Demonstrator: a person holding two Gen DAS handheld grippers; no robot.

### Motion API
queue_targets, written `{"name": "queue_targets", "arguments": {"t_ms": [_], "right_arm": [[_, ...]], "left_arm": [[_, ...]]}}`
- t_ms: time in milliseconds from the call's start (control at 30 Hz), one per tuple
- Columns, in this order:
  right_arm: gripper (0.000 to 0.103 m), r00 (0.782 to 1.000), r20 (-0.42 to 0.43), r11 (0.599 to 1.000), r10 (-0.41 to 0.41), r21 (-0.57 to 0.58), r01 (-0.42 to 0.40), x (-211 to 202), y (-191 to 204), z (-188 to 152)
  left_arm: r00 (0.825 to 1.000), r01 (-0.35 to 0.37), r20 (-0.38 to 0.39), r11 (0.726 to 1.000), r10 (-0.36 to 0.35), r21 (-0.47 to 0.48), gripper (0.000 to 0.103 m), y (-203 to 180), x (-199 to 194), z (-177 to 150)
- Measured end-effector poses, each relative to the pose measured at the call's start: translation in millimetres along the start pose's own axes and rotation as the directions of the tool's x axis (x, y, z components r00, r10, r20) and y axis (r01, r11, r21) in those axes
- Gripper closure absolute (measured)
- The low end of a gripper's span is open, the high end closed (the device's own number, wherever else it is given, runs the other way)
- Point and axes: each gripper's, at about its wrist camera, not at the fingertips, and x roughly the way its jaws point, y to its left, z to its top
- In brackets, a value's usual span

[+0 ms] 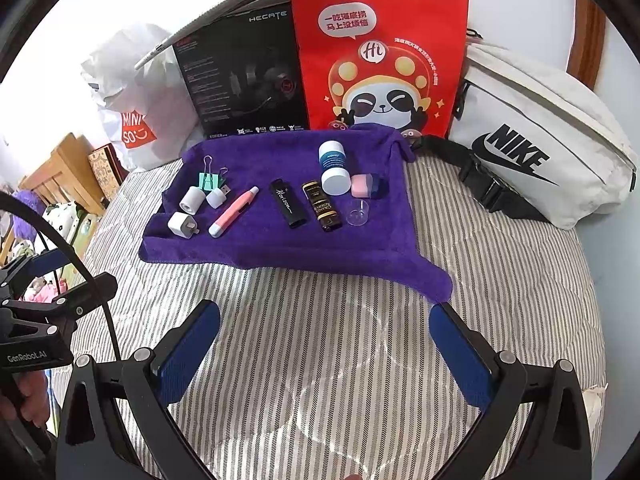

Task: Organize rigid objects

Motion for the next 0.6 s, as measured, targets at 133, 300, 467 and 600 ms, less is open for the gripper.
{"name": "queue_targets", "arguments": {"t_ms": [133, 300, 467, 600], "right_arm": [[0.000, 1.000, 0.002, 1.000, -0.001, -0.001, 0.001, -1.5, -0.7, -0.3], [0.000, 1.000, 0.002, 1.000, -0.004, 0.003, 0.004, -2.6, -0.3, -1.0], [0.000, 1.000, -0.004, 1.000, -0.003, -0.006, 0.003, -2.1, 1.1, -1.8], [0.000, 1.000, -0.003, 1.000, 0.000, -0.007, 0.000, -2.1, 2.9, -2.4]], "left_arm": [[1.000, -0.004, -0.003, 1.000, 0.004, -0.004, 0.000, 0.0, 0.5, -1.0], [1.000, -0.003, 0.000, 1.000, 0.003, -0.007, 0.000, 1.2, 0.2, -0.9], [1.000, -0.005, 0.002, 1.000, 0.005, -0.010, 0.000, 2.0, -0.5, -0.2], [1.000, -0.004, 0.001, 1.000, 0.004, -0.011, 0.000, 2.0, -0.5, -0.2]]}}
